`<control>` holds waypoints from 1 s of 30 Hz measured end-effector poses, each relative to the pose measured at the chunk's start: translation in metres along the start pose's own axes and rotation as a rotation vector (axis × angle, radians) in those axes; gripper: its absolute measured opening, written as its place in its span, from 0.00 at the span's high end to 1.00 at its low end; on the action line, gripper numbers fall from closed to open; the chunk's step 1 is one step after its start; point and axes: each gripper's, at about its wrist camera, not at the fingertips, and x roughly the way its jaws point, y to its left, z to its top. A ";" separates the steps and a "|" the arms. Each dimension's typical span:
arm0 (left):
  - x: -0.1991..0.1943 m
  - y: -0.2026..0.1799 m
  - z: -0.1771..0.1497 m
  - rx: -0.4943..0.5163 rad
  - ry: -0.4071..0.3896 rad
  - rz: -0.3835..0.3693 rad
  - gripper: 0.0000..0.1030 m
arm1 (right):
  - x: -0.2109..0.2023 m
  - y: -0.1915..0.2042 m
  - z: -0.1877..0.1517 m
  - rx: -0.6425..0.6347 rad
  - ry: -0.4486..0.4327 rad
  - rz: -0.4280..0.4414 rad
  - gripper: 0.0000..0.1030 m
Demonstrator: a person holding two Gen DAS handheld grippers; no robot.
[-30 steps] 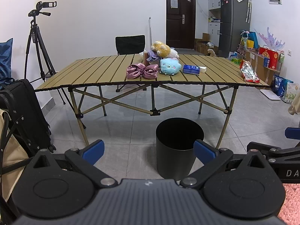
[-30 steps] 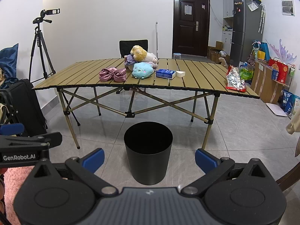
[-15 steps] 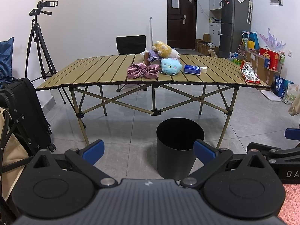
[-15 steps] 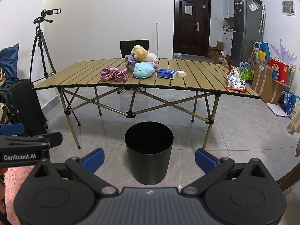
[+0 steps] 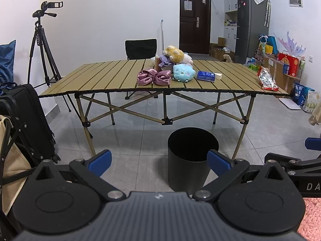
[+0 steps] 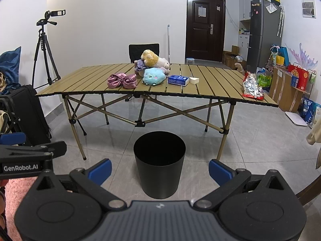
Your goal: Collect trash
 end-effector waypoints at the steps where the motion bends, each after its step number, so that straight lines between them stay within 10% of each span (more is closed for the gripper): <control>1: 0.000 0.000 0.000 0.000 0.000 0.000 0.00 | 0.000 0.000 0.000 0.000 0.000 0.000 0.00; 30: 0.000 -0.001 0.003 0.001 -0.005 0.002 0.00 | -0.007 0.005 0.008 -0.009 -0.005 0.005 0.00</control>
